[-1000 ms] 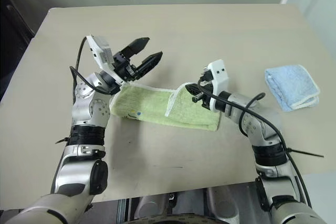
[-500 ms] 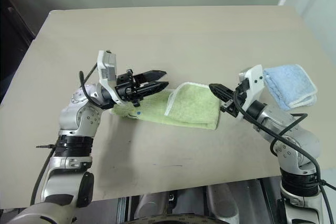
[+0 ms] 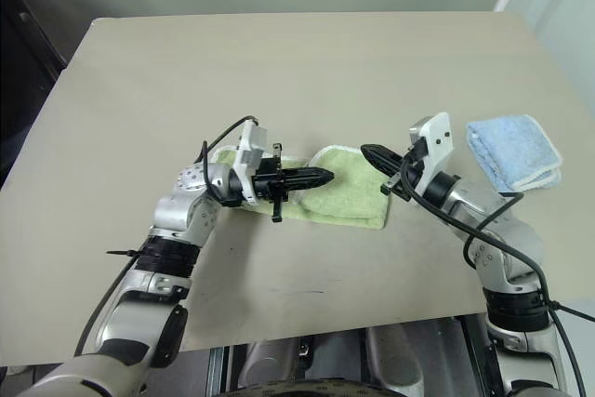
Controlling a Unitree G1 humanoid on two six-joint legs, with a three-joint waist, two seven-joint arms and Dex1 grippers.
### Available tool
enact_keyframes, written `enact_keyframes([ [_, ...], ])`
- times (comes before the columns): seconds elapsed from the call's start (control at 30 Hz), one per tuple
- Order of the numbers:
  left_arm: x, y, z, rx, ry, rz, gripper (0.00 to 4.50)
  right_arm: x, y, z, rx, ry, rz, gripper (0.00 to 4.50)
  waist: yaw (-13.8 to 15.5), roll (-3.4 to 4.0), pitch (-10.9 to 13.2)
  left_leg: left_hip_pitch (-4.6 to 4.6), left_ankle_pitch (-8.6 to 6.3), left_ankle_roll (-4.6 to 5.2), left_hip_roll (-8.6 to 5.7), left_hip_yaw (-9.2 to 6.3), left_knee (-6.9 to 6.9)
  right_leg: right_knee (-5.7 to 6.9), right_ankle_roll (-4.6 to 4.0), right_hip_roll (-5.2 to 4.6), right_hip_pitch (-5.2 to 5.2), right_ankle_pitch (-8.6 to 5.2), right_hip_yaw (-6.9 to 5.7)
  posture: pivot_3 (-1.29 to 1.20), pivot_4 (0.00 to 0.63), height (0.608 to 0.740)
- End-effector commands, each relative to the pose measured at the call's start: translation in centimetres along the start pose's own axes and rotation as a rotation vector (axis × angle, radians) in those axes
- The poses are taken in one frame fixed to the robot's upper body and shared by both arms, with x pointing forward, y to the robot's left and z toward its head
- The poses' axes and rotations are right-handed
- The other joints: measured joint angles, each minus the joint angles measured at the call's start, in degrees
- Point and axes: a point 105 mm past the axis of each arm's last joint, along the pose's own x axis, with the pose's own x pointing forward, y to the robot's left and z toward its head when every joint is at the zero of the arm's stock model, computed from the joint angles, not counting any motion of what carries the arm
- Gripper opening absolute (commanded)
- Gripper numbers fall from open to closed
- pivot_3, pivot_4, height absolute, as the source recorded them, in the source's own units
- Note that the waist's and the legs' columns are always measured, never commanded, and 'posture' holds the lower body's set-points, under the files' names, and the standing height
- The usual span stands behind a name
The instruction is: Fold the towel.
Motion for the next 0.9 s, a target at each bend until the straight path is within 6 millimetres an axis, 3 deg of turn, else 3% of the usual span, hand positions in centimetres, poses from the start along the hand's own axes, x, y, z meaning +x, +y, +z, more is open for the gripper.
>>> enact_keyframes([
  [0.03,0.4,0.6,0.0,0.055,0.026,0.015,0.04,0.5,0.2,0.9,-0.039,-0.039,0.030,0.00,-0.01,0.00,0.00,0.00,0.00,0.00,0.00,0.00,-0.01,0.00,-0.02,0.00,0.00,0.01,0.00,0.00,0.150,0.703],
  [0.23,0.6,0.8,-0.7,0.048,0.030,0.003,0.04,1.0,0.1,-0.3,-0.043,-0.011,0.037,0.00,0.00,0.00,0.00,-0.02,0.00,0.00,0.00,0.00,-0.05,-0.02,0.02,0.00,-0.01,0.12,0.00,0.00,0.150,0.703],
  [0.3,0.3,0.0,-3.3,0.042,0.129,-0.031,0.04,2.0,-0.3,-2.4,-0.026,0.032,-0.014,0.00,-0.01,0.00,0.00,0.00,0.00,0.00,0.00,0.00,-0.05,-0.02,0.01,0.00,0.00,0.12,0.00,0.00,0.150,0.703],
  [0.4,-0.1,-1.2,-5.0,-0.022,0.181,-0.068,0.04,2.8,-0.4,-5.5,-0.033,0.116,-0.065,0.00,-0.08,0.01,0.00,0.11,-0.01,0.01,0.00,-0.01,-0.08,-0.03,-0.02,0.00,0.07,0.10,0.00,0.00,0.150,0.703],
  [0.63,-1.0,-2.2,-6.1,-0.095,0.242,-0.064,0.04,2.6,-0.7,-8.7,-0.048,0.207,-0.151,0.00,-0.18,0.05,-0.01,0.20,-0.02,0.00,0.01,-0.04,-0.13,-0.04,-0.22,0.00,0.17,0.01,-0.02,0.00,0.150,0.703],
  [0.9,-0.8,-2.3,-4.5,-0.124,0.196,-0.053,0.04,2.2,-1.5,-8.8,-0.113,0.236,-0.155,0.00,-0.05,0.04,-0.02,0.62,-0.07,0.01,0.00,-0.11,-0.14,-0.13,0.05,-0.01,0.63,-0.22,-0.03,0.00,0.150,0.703],
])
